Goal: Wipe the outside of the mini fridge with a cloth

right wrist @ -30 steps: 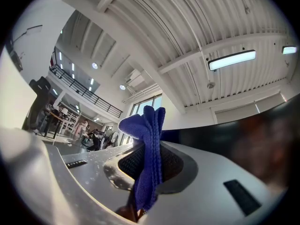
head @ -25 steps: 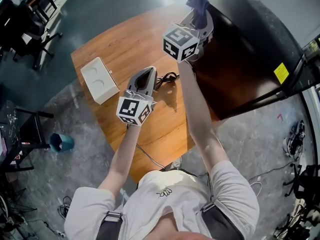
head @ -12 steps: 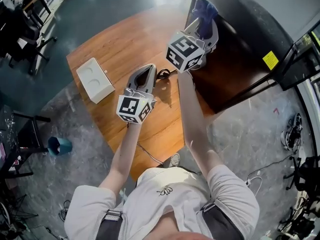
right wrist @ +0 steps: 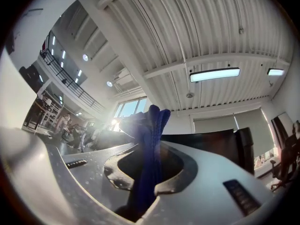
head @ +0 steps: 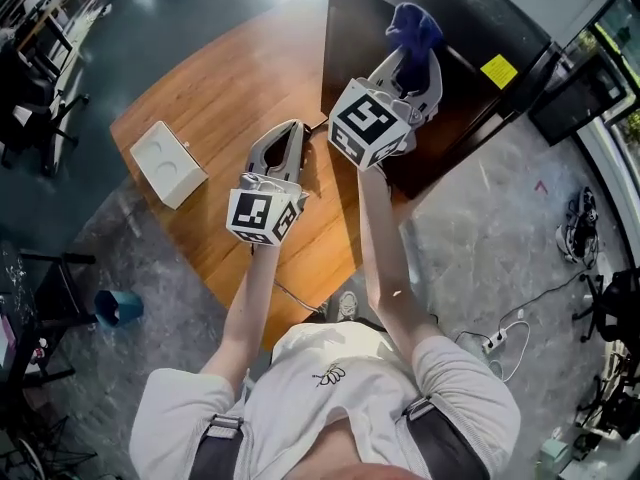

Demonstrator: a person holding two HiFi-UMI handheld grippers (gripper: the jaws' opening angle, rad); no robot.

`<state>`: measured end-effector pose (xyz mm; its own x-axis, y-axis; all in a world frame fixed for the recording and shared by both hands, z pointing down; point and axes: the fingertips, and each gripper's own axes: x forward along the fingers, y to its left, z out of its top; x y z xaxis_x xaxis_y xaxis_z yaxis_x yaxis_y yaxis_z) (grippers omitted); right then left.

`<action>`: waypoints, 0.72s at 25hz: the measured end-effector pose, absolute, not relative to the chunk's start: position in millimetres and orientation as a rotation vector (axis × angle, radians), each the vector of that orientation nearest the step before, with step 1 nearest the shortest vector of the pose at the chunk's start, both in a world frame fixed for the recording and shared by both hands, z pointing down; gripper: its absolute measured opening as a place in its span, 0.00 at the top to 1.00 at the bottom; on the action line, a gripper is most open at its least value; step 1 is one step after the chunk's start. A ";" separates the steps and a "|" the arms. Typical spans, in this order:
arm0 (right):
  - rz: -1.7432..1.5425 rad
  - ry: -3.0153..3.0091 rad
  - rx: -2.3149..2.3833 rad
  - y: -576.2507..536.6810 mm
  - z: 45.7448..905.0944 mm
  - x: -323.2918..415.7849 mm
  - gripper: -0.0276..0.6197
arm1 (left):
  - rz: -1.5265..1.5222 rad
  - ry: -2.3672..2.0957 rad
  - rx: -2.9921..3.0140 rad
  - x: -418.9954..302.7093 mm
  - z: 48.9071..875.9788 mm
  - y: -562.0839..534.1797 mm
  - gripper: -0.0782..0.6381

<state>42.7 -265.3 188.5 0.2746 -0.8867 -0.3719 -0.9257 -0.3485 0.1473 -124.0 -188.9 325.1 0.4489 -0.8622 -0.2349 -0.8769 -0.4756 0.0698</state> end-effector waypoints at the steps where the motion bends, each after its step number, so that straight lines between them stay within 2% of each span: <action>1: 0.608 1.723 -2.436 -258.3 188.7 50.6 0.86 | 0.371 1.566 -2.625 -118.5 323.1 -186.9 0.88; 10: 0.618 1.722 -2.428 -208.8 190.0 105.2 0.86 | 0.373 1.477 -2.661 -61.4 306.3 -167.8 0.88; 18: 0.610 1.701 -2.424 -174.9 196.2 142.0 0.86 | 0.394 1.477 -2.664 -40.9 304.5 -165.0 0.88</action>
